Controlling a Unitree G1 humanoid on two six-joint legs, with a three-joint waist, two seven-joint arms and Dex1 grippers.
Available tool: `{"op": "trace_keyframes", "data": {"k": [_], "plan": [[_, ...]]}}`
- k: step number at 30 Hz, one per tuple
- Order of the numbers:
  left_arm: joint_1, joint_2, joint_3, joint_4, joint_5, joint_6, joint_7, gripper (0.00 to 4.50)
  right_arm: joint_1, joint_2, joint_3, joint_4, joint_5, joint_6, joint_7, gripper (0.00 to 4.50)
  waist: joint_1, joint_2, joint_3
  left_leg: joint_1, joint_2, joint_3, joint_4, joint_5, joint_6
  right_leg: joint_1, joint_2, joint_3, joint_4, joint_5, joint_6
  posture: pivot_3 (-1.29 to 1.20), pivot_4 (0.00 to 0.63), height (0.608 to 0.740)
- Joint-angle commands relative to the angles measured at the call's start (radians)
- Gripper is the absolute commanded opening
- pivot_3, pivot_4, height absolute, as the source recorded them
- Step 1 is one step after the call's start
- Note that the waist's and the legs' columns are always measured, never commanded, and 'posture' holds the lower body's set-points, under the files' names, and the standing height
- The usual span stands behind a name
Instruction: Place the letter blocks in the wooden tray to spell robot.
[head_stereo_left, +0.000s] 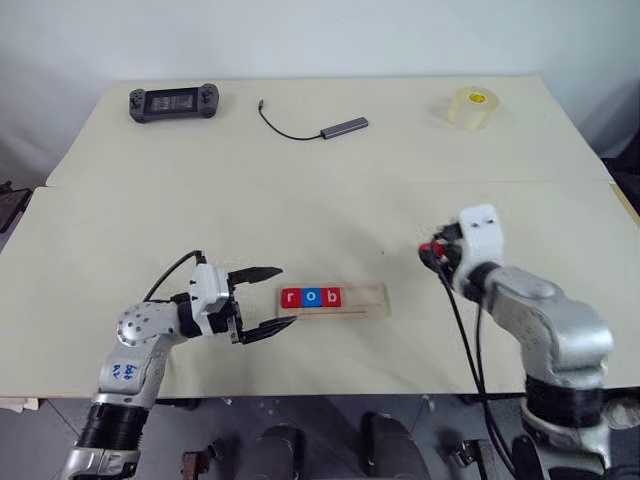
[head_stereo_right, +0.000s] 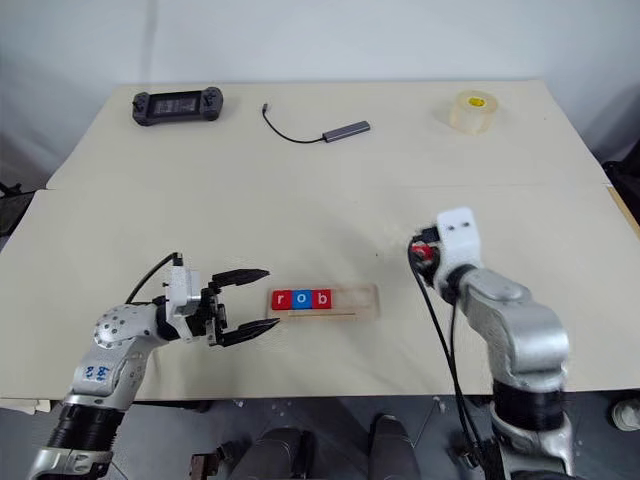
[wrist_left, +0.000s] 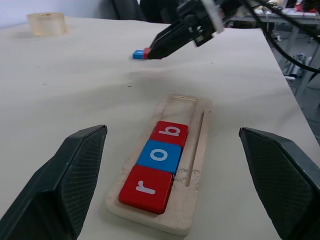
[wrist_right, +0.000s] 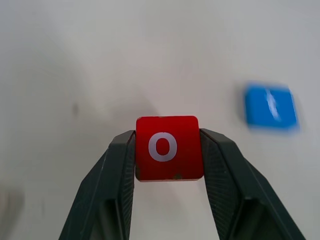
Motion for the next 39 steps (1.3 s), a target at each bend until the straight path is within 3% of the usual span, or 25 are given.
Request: {"op": "trace_keyframes", "data": {"k": [1,7,10,13,15,18,20,25,33,38,39], "plan": [[-0.031,-0.002,-0.003,0.019,-0.013,-0.01,-0.039,4.5,0.093,0.038,-0.052,-0.181,0.018,0.114,-0.028,1.88,0.0,0.0,0.0,0.0,0.0,0.0,0.0,0.0,0.0,0.0,0.0,0.0,0.0,0.0,0.0,0.0,0.15,0.74],[-0.053,-0.008,-0.003,0.039,-0.009,-0.01,-0.06,4.5,0.133,0.129,-0.072,-0.252,0.001,0.169,-0.073,1.88,-0.004,0.0,0.0,0.001,0.0,0.003,0.001,0.0,0.0,0.0,0.0,0.003,0.001,0.0,0.0,0.0,0.15,0.74],[-0.057,-0.01,-0.002,0.043,-0.006,-0.012,-0.063,4.5,0.122,0.145,-0.074,-0.264,0.011,0.181,-0.066,2.51,-0.002,0.0,0.0,0.001,0.0,0.002,0.0,0.0,0.0,0.0,0.0,0.003,0.001,0.0,0.0,0.0,0.15,0.74],[-0.056,-0.01,0.001,0.041,-0.005,-0.015,-0.061,4.5,0.088,0.001,-0.098,-0.227,0.073,0.111,0.075,3.41,-0.002,0.0,0.0,0.001,-0.001,0.002,0.001,0.0,0.0,0.0,0.0,0.003,0.0,0.0,0.0,0.0,0.15,0.74],[-0.051,-0.009,0.004,0.036,-0.005,-0.017,-0.06,4.5,0.082,-0.109,-0.108,-0.185,0.099,0.034,0.167,3.41,0.0,0.0,0.0,0.001,-0.002,0.002,0.001,0.0,0.002,0.0,-0.001,0.003,0.0,0.0,0.0,0.0,0.15,0.74],[-0.042,-0.008,0.008,0.026,-0.006,-0.02,-0.055,4.5,0.11,-0.286,-0.085,-0.084,0.119,-0.159,0.354,3.41,0.001,-0.001,0.0,0.001,-0.002,0.001,0.001,0.0,0.003,0.002,-0.001,0.002,-0.005,0.0,0.001,0.0,0.15,0.74],[-0.032,-0.005,0.011,0.01,-0.008,-0.018,-0.052,4.5,0.126,-0.412,-0.055,0.055,0.102,-0.423,0.582,3.41,0.0,-0.001,0.0,0.001,-0.002,0.002,0.0,-0.001,0.003,0.003,0.0,0.002,-0.005,0.001,0.001,0.0,0.15,0.74],[-0.016,0.004,0.016,-0.023,-0.015,-0.009,-0.049,4.5,0.122,-0.592,0.104,0.366,-0.017,-1.052,1.004,3.41,-0.004,-0.002,0.0,0.002,-0.001,0.004,0.0,-0.001,0.004,0.004,0.0,0.001,-0.007,0.001,0.003,0.0,0.15,0.74],[0.018,0.01,0.01,-0.088,-0.018,0.011,-0.04,4.5,-0.147,-0.532,0.297,0.841,-0.157,-1.419,1.152,3.41,-0.004,-0.002,0.001,0.002,0.0,0.004,0.002,-0.001,0.003,0.004,-0.001,0.002,-0.01,0.002,0.003,0.0,0.15,0.74],[0.037,0.011,0.014,-0.113,-0.016,0.016,-0.022,4.5,-0.239,-0.471,0.363,0.977,-0.194,-1.462,1.199,3.41,-0.002,-0.002,0.001,0.002,0.001,0.003,0.003,-0.001,0.003,0.005,-0.001,0.0,-0.011,0.002,0.003,0.0,0.15,0.74],[0.04,0.011,0.016,-0.118,-0.015,0.017,-0.017,4.5,-0.248,-0.47,0.381,0.996,-0.205,-1.459,1.218,3.23,-0.002,-0.002,0.001,0.002,0.0,0.003,0.003,-0.001,0.003,0.005,-0.001,0.001,-0.01,0.002,0.003,0.0,0.15,0.74]]}}
